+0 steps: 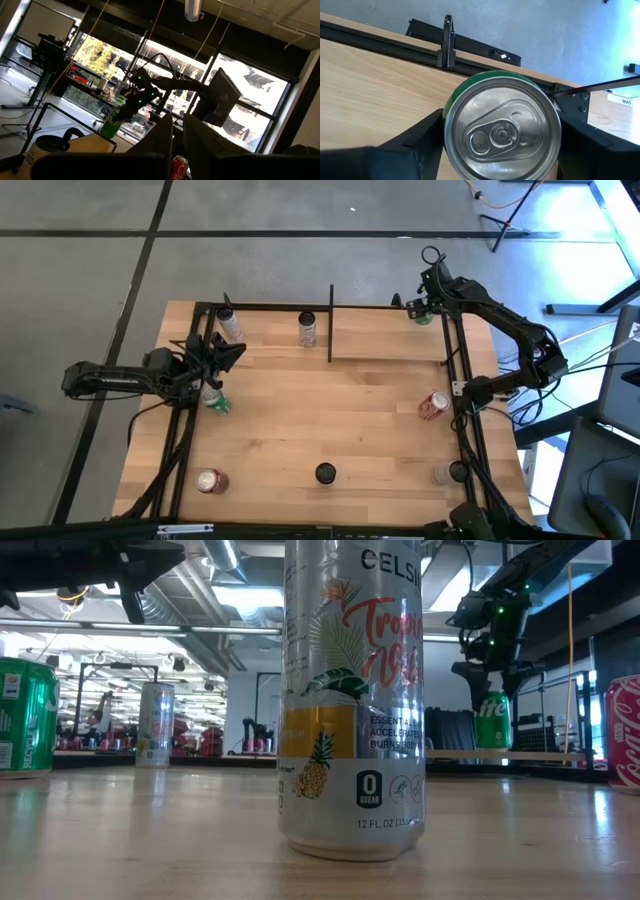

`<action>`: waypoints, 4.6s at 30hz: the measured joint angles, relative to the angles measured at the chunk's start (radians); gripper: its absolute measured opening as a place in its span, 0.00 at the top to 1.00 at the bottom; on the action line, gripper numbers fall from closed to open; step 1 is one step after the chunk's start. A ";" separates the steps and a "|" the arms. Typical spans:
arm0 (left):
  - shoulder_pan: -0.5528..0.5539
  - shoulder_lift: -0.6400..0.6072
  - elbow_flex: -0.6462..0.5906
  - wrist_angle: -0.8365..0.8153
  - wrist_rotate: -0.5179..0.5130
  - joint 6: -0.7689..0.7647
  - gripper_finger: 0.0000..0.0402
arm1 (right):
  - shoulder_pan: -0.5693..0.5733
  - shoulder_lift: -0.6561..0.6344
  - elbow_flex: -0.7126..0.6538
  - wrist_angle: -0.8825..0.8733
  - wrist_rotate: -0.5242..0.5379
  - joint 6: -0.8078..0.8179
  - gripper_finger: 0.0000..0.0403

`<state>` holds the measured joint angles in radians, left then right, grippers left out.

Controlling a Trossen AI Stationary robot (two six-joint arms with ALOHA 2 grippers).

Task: Place canned beverage on shelf
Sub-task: Put the right green soda can on the shelf, then put the green soda can on the shelf aligned with the other green soda can

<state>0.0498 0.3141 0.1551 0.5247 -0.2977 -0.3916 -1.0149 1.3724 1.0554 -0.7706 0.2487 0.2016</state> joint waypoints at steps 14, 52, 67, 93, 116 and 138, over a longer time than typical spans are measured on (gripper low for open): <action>0.000 0.000 0.000 0.000 0.000 0.001 0.90 | 0.000 0.002 0.016 -0.020 -0.006 -0.005 0.12; 0.000 0.289 0.477 -0.971 0.267 0.202 0.38 | 0.901 0.030 0.323 0.013 -0.020 0.197 0.11; 0.000 0.467 0.849 -1.624 0.255 -0.202 0.39 | 1.049 0.066 0.323 0.009 -0.007 0.184 0.11; 0.000 0.545 0.841 -1.744 0.213 -0.318 0.28 | 1.113 0.066 0.323 -0.057 0.007 -0.004 0.11; 0.003 0.632 0.841 -1.885 0.195 -0.468 0.17 | 1.113 0.066 0.323 -0.069 -0.013 -0.080 0.11; -0.088 0.655 0.801 -2.015 0.257 -0.738 0.18 | 1.113 0.066 0.323 -0.060 -0.014 -0.051 0.11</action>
<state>-0.0384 0.9688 0.9558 -1.4905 -0.0405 -1.1297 0.0978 1.4380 1.3788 -0.8302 0.2344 0.1505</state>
